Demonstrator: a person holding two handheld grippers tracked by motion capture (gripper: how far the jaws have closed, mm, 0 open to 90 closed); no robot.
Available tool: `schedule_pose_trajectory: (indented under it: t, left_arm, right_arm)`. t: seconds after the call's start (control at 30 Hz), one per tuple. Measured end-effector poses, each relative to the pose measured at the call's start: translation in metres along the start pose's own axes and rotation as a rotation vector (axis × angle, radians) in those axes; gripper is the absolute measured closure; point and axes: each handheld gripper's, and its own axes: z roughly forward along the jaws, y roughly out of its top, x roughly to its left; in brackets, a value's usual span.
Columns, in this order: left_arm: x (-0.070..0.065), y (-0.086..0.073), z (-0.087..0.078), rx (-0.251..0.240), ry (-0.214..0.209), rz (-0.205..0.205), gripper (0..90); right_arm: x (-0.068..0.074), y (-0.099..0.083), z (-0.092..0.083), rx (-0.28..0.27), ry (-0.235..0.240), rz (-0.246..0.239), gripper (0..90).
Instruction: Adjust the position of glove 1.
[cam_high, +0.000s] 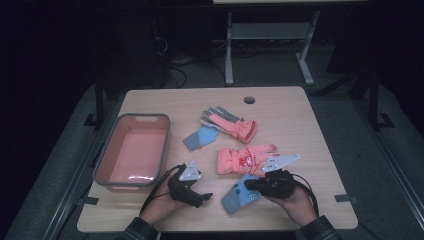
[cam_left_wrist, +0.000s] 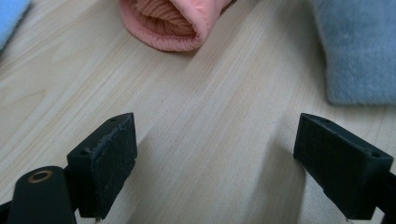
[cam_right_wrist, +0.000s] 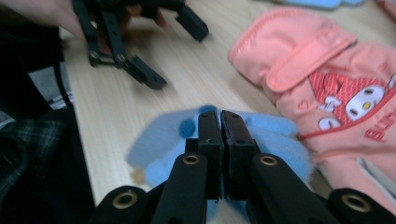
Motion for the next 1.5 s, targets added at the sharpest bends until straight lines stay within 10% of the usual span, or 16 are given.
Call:
schedule_pose_trajectory:
  t: [0.33, 0.73, 0.93, 1.5]
  left_arm:
    - [0.000, 0.000, 0.000, 0.002, 0.001, 0.002, 12.6]
    - [0.000, 0.000, 0.000, 0.005, 0.003, 0.001, 12.6]
    - [0.000, 0.001, 0.000, 0.006, 0.005, 0.001, 12.4]
    - [0.005, 0.016, 0.001, 0.060, 0.024, -0.033, 13.0]
  right_arm:
    - [-0.010, -0.003, -0.001, -0.009, -0.091, 0.015, 50.5]
    - [-0.065, -0.033, -0.032, -0.017, -0.294, 0.144, 19.7]
    - [-0.085, -0.050, -0.042, -0.023, -0.325, 0.204, 13.6]
    - [-0.108, -0.073, -0.032, 0.008, -0.452, 0.167, 4.4]
